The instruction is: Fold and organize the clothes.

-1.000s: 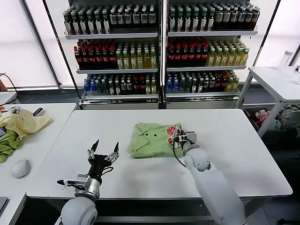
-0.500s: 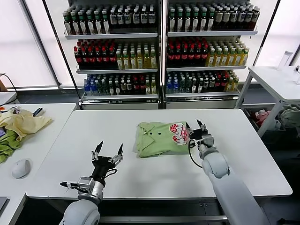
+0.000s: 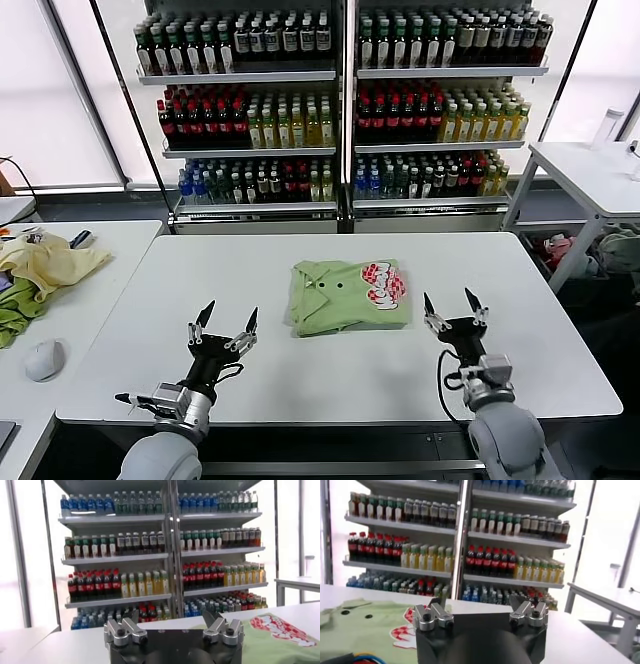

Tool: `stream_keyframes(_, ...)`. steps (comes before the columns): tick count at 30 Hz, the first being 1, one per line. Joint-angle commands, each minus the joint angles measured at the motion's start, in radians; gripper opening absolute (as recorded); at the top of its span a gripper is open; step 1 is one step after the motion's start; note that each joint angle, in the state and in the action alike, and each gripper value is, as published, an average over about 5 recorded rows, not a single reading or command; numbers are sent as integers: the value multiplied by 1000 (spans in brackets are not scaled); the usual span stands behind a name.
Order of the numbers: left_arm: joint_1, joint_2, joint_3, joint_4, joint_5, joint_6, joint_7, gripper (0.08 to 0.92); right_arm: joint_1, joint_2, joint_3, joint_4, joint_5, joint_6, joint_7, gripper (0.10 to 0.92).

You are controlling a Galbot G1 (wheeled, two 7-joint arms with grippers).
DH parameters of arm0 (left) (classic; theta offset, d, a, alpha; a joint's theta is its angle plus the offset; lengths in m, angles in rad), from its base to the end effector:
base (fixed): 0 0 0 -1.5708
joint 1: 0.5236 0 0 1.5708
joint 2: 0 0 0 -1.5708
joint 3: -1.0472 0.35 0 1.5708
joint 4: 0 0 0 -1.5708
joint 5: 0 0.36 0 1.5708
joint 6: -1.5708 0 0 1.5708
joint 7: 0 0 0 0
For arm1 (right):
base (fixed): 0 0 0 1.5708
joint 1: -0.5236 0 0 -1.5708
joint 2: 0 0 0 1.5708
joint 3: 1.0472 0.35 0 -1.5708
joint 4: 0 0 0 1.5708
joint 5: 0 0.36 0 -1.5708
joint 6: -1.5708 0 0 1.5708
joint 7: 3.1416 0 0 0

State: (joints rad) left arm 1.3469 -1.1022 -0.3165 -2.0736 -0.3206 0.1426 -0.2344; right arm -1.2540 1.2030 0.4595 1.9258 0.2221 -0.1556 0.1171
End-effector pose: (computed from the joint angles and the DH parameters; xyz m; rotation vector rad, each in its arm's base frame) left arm 0.2398 0.0219 -0.2696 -0.2309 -3.0870 -0.1039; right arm 0.2850 -0.0607 -0.2821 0.0772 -3.1020 0.2018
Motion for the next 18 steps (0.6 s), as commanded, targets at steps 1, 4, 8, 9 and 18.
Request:
stream_keyframes(1,16,29,-57,-35,-42,29,33,823,-260,10,115,228,-22,41,19,823)
stream_keyframes(4,20,33,-71,-37,-51,38,42,823,-272,19,109,242,-39,38,24,823)
stream_keyframes(8,28,39,-86,-41,-52,39,54,823,-282,27,104,251,-51,40,36,823)
stream_keyframes(9,30,40,-89,-43,-52,40,57,823,-282,28,103,251,-52,40,38,823)
stream_keyframes(18,33,47,-110,-33,-54,45,80,823,-266,25,88,234,-69,50,62,823)
